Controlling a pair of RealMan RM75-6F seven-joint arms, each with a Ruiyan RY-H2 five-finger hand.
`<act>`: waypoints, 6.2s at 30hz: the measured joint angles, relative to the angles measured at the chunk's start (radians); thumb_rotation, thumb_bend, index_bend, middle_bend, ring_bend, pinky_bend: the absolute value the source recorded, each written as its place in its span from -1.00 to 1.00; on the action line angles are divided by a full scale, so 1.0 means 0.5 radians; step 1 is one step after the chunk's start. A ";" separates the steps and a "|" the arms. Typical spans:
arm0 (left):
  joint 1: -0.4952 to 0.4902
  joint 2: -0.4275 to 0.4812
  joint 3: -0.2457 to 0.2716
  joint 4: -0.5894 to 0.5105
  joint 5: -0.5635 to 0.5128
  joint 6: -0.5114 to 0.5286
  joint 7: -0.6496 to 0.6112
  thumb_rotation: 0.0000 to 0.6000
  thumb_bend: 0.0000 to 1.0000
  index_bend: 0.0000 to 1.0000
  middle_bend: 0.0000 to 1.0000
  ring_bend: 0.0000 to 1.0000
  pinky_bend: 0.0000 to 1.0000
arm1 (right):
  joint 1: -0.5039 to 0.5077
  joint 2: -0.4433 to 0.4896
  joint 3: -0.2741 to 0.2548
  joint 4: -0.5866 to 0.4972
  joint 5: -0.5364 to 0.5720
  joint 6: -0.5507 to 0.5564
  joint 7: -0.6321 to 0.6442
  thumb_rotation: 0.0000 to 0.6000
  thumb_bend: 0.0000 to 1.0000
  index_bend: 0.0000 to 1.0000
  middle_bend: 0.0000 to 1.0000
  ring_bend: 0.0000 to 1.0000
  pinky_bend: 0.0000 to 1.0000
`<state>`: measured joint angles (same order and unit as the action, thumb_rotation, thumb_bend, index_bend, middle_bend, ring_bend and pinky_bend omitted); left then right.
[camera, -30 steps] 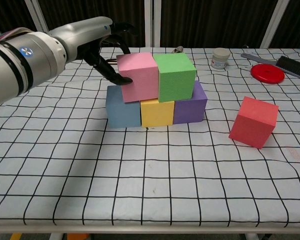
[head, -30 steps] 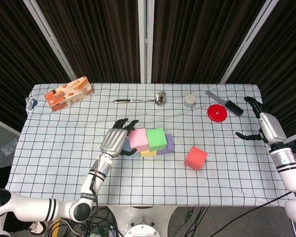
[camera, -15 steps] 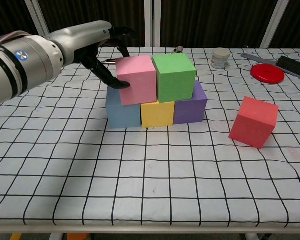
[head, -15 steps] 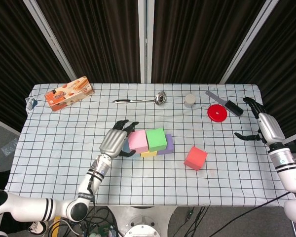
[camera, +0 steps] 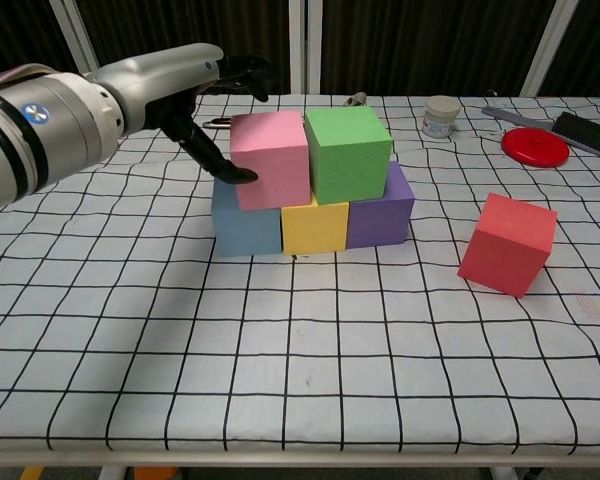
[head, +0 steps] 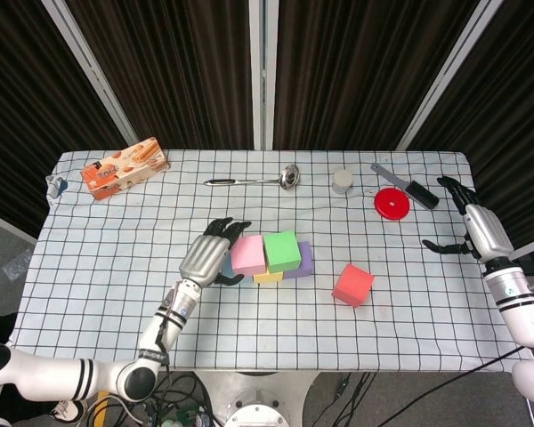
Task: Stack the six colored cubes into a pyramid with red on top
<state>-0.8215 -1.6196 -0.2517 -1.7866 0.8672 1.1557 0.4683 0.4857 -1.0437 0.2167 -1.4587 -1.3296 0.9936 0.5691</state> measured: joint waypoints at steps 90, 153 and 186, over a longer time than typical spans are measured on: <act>1.216 0.661 0.222 0.805 0.750 0.192 -1.482 1.00 -1.00 -0.85 -0.95 -1.00 -0.93 | 1.587 -0.775 -0.111 -0.385 1.413 -0.484 -1.715 1.00 -0.48 -1.00 -0.41 -1.00 -1.00; 1.232 0.648 0.225 0.813 0.775 0.121 -1.465 1.00 -1.00 -0.85 -0.95 -1.00 -0.93 | 1.541 -0.820 -0.082 -0.391 1.505 -0.464 -1.811 1.00 -0.60 -1.00 -0.71 -1.00 -1.00; 1.208 0.635 0.215 0.779 0.761 0.093 -1.380 1.00 -1.00 -0.85 -0.95 -1.00 -0.93 | 1.375 -0.294 -0.096 -0.647 1.219 -0.601 -1.644 1.00 -0.91 -1.00 -0.93 -1.00 -1.00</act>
<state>-0.2173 -1.3021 -0.1443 -1.3969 1.2475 1.2023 -0.2218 1.1732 -1.1907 0.1687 -1.7823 -0.7200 0.6930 -0.2531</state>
